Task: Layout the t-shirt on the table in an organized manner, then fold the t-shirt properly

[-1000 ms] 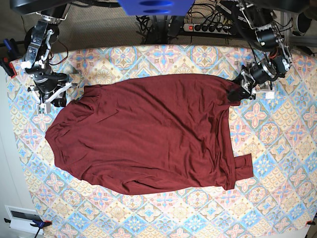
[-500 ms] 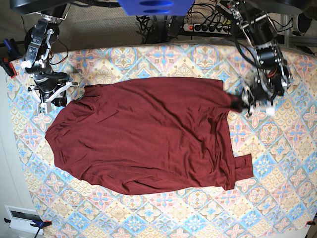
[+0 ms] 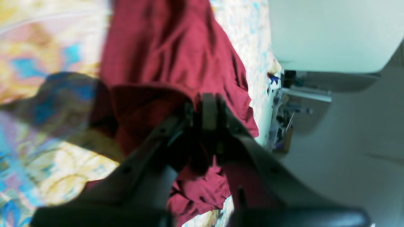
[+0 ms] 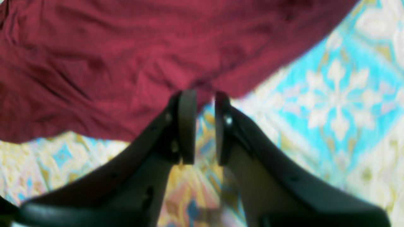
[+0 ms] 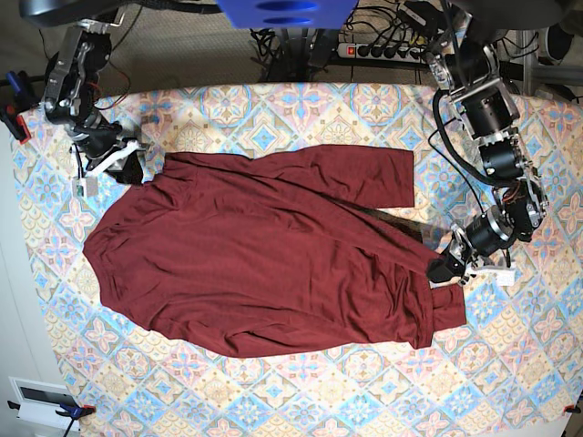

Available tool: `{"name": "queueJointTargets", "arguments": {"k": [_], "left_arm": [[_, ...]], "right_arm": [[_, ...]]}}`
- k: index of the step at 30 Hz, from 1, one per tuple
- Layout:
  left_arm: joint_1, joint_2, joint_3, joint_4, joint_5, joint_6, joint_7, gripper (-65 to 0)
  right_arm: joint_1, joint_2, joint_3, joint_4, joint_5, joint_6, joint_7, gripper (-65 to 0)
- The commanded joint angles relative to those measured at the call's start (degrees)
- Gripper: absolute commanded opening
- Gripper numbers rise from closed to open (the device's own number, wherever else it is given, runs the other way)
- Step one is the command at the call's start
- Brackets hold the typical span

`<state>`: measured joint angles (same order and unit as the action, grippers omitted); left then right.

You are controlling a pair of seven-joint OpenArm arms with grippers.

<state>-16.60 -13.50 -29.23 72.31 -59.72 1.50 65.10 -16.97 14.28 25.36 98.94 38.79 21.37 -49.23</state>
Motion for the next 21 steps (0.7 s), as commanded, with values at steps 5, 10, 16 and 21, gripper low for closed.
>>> {"name": "queueJointTargets", "arguments": {"k": [5,10,16,21], "left_arm": [[-2.17,-0.96,-0.09,0.96,0.25,-0.31,-1.76,-65.0],[-4.28,-1.84,-0.35,0.96,0.25,-0.31,-1.85,-65.0],[-7.36,-4.31,-0.44,0.96,0.08,-0.31,-1.76,-65.0],[-8.32,-4.75,-0.44,0.96,0.08,-0.31,-1.76,-65.0]], "right_arm": [[0.93,0.97,0.26,0.45,1.08,0.39,-2.24,-50.8],[0.93,1.15,-2.64,0.27,1.0,0.39,-2.5,-44.6],[0.93,2.99,-10.38,0.45,1.0,0.39,-2.5,-44.6],[2.51,3.17,-14.42,0.36,-1.99,0.13,-1.98,-44.6]]}}
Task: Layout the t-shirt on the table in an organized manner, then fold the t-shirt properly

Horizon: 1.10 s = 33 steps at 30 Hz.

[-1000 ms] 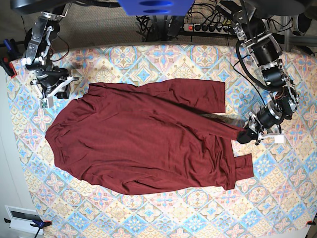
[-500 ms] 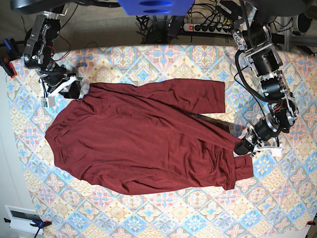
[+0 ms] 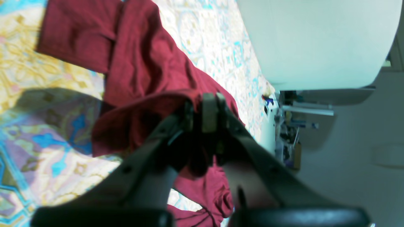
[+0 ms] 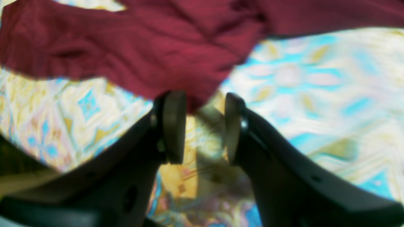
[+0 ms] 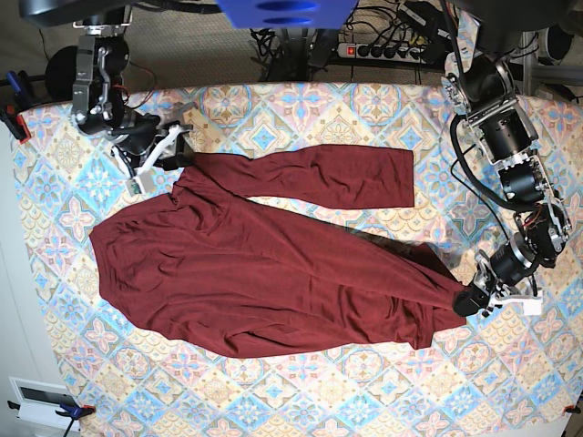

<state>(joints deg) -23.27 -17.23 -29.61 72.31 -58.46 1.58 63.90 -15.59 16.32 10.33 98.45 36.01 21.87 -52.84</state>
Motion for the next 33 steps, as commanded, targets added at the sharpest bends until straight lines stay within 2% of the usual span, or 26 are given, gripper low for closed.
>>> {"name": "queueJointTargets", "arguments": {"k": [1,4,7,14,17,22,27,33], "left_arm": [[-1.66,-1.01,-0.07,0.96,-1.19,-0.4,-0.56,-65.0],[-1.66,-1.01,-0.07,0.96,-1.19,-0.4,-0.65,-65.0],[-1.83,-1.01,-0.68,0.96,-1.19,-0.4,-0.65,-65.0],[-1.83,-1.1,-1.56,0.96,-1.1,-0.4,-0.65,-65.0],[-1.66,-2.33,-1.56,0.96,-1.1,-0.4,-0.65,-65.0],[-1.48,-2.41,-1.56,0.96,-1.1,-0.4,-0.65,-65.0],[-1.3,-2.41,-1.56,0.96,-1.1,-0.4,-0.65,-65.0],[-0.6,-2.41,-1.56,0.96,-1.1,-0.4,-0.65,-65.0]], "right_arm": [[2.01,1.13,0.62,0.84,-1.15,-0.37,1.63,-44.6],[4.83,0.87,0.62,0.75,-8.62,-0.37,1.63,-44.6],[6.32,-0.98,1.76,-0.92,-13.72,-0.37,1.72,-44.6],[12.56,-1.15,7.3,-8.3,-13.64,-0.37,1.72,-44.4],[15.11,-1.15,8.79,-12.17,-13.64,-0.37,1.72,-44.3],[18.89,-1.15,10.29,-17.8,-13.64,-0.29,1.72,-44.1],[20.3,-1.15,14.07,-21.84,-13.64,-0.29,1.63,-40.3],[20.3,-1.15,14.24,-23.07,-13.64,-0.29,1.63,-36.4]]}}
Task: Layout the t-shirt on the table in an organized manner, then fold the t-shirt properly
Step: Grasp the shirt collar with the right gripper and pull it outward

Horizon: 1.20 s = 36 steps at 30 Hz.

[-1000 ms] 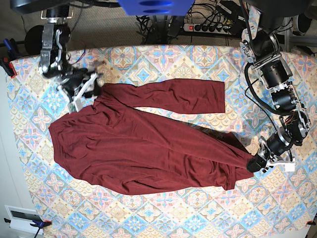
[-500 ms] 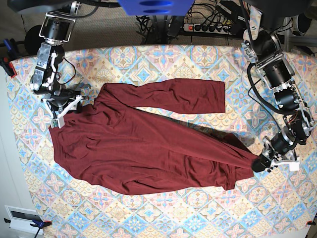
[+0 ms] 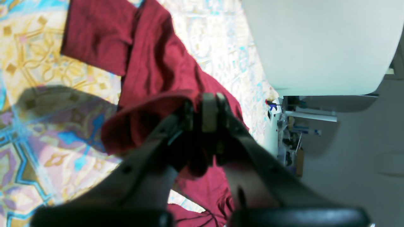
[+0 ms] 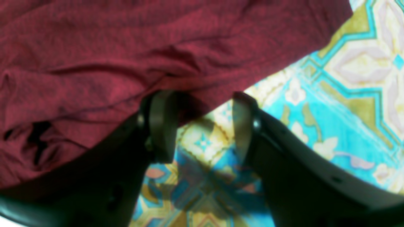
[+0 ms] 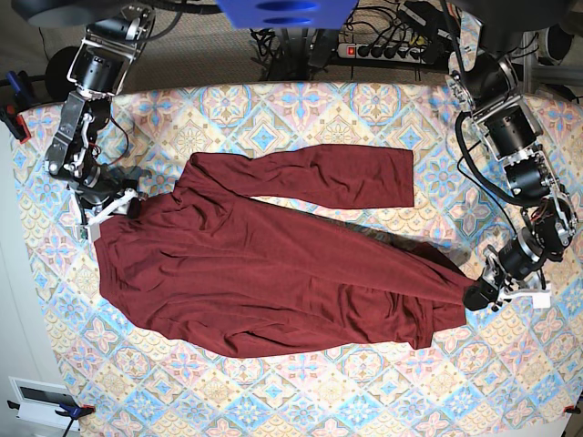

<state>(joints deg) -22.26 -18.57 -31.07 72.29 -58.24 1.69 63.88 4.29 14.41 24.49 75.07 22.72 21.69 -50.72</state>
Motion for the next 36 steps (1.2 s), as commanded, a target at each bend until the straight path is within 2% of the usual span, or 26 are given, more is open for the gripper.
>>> {"name": "queueJointTargets", "arguments": {"k": [1,20,24,28,30,33,36], "left_arm": [[-1.61,-1.08,-0.1,0.98,-1.32,-0.51,-0.62,-65.0],[-1.43,-0.99,0.08,0.89,-1.32,-0.51,-0.62,-65.0],[-1.43,-0.99,0.17,0.89,-1.32,-0.51,-0.62,-65.0],[-0.9,-0.91,0.17,0.81,-1.23,-0.51,-0.62,-65.0],[-0.55,-0.91,0.17,0.81,-1.23,-0.51,-0.62,-65.0],[-0.11,-0.82,0.26,0.81,-1.23,-0.51,-0.62,-65.0],[1.03,-0.82,0.26,0.81,-1.23,-0.51,-0.62,-65.0]], "right_arm": [[0.41,0.75,0.08,0.14,-0.35,-0.11,-0.49,-36.1],[3.31,-0.39,-0.01,-2.32,-0.35,-0.02,-0.58,-36.6],[3.4,-1.36,-0.01,-2.41,-0.35,0.07,-0.58,-44.7],[3.4,-1.8,-0.01,-2.32,-0.35,0.07,-0.49,-59.8],[3.31,-1.8,0.26,-2.23,-0.35,0.07,-0.49,-64.7],[3.13,-1.71,0.43,-2.14,-0.08,0.07,-0.4,-65.0],[3.13,-1.62,1.05,-1.53,5.02,0.07,0.3,-65.0]]}}
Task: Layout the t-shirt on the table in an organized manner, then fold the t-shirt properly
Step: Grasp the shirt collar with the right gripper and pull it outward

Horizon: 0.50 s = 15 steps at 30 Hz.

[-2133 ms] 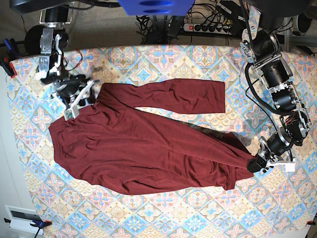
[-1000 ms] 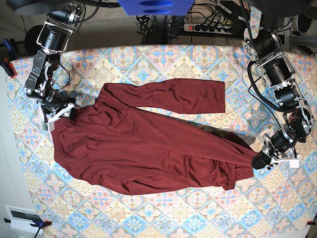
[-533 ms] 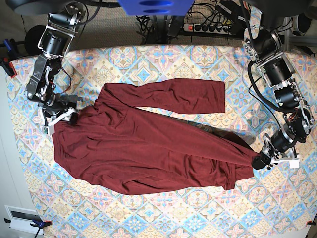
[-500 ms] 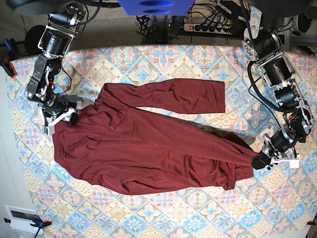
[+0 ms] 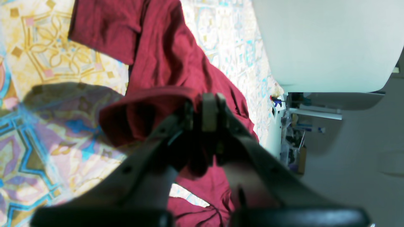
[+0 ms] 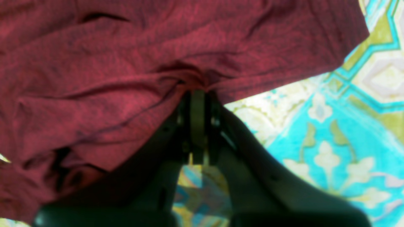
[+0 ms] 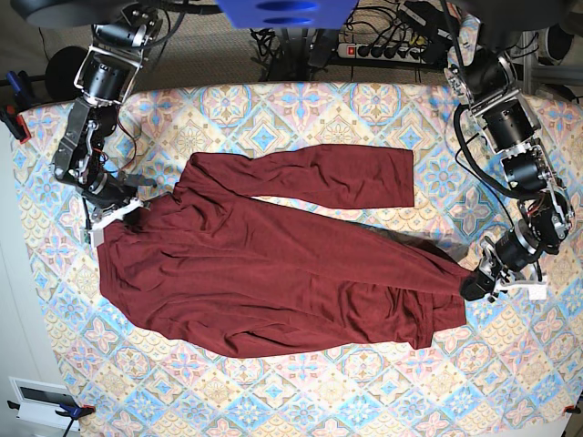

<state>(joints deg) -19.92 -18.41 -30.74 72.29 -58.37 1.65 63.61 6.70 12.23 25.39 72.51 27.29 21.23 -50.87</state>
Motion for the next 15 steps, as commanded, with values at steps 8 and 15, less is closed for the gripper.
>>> {"name": "queueJointTargets", "arguments": {"k": [8,15], "left_arm": [[-0.69,-0.53,0.02,0.72,-1.1,-0.46,-0.45,-65.0],[-0.52,1.14,0.02,0.72,3.03,-0.46,-0.45,-65.0]], "right_arm": [[-1.56,4.78,6.92,4.81,4.05,0.52,0.72,-65.0],[-2.0,9.09,10.96,5.07,4.05,0.52,0.89,-65.0]]}}
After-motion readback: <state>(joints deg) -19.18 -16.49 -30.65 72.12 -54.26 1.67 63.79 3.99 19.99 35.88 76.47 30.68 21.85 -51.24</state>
